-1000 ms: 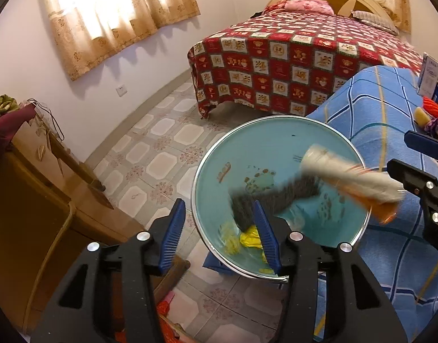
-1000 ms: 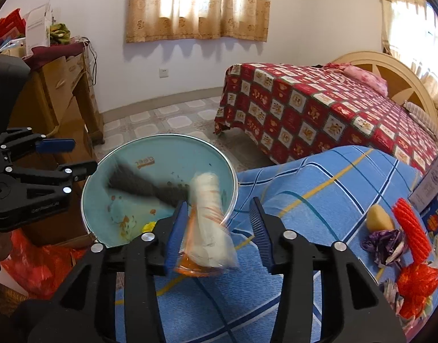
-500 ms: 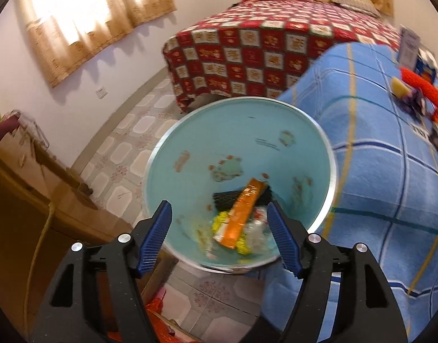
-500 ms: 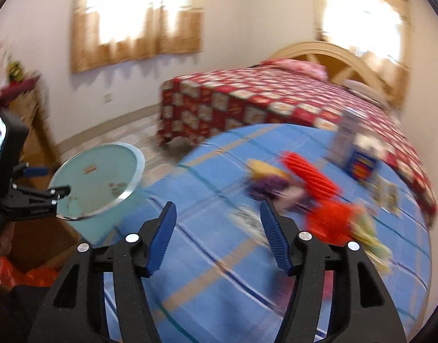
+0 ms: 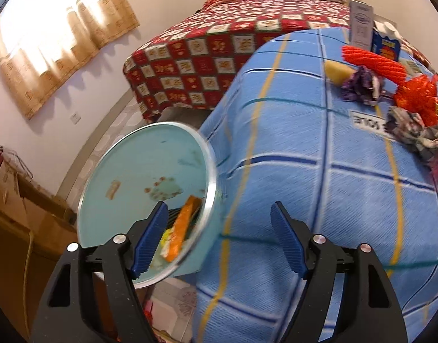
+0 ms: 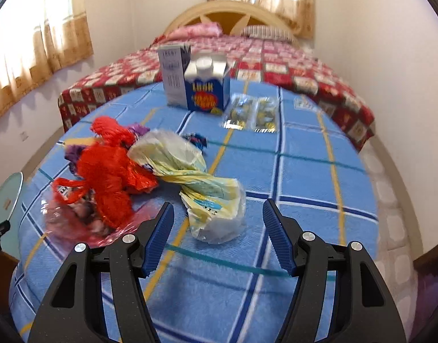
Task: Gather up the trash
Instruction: 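Grasp the clear plastic bag on the table with the right tool, then close the left tool on the pink plastic bag while the right tool holds the clear bag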
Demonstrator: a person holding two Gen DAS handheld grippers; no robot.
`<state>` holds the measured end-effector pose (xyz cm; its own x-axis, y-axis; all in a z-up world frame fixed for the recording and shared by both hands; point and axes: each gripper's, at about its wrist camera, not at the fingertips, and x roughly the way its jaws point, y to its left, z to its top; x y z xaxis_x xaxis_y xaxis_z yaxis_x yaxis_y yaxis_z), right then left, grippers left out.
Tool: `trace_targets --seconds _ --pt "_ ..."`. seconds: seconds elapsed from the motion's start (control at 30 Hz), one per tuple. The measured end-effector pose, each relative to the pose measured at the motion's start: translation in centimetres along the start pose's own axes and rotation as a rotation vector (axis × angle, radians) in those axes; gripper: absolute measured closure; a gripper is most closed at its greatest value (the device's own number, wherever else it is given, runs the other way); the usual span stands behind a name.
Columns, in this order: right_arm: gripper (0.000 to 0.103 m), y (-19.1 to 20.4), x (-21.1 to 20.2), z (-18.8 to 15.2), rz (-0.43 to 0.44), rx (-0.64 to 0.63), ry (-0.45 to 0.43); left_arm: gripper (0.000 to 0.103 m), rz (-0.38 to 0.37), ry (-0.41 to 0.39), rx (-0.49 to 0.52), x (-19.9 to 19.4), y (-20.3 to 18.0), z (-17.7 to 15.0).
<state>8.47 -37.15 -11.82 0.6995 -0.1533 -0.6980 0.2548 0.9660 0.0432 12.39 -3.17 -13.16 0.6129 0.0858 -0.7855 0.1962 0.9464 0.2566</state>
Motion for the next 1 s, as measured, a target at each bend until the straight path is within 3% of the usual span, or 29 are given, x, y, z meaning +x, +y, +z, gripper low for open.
trace_targets --seconds 0.17,0.23,0.33,0.4,0.67,1.0 --pt "0.04 -0.8 3.5 0.9 0.055 0.032 0.101 0.029 -0.02 0.013 0.007 0.6 -2.3 0.8" --pt "0.06 -0.8 4.3 0.9 0.069 0.027 0.136 0.029 0.004 0.004 0.011 0.4 -2.8 1.0" --pt "0.072 -0.8 4.3 0.7 0.09 0.038 0.142 0.029 -0.009 -0.001 0.004 0.1 -2.8 1.2" --pt "0.075 -0.8 4.1 0.5 0.101 0.05 0.141 0.029 -0.018 -0.007 0.002 -0.4 -2.9 1.3" --pt "0.077 -1.1 1.4 -0.1 0.089 0.059 0.073 0.029 -0.055 -0.063 0.01 -3.3 -3.9 1.7" --pt "0.076 -2.8 -3.9 -3.5 0.022 0.074 0.005 0.029 -0.206 -0.126 0.069 -6.1 -10.1 2.2"
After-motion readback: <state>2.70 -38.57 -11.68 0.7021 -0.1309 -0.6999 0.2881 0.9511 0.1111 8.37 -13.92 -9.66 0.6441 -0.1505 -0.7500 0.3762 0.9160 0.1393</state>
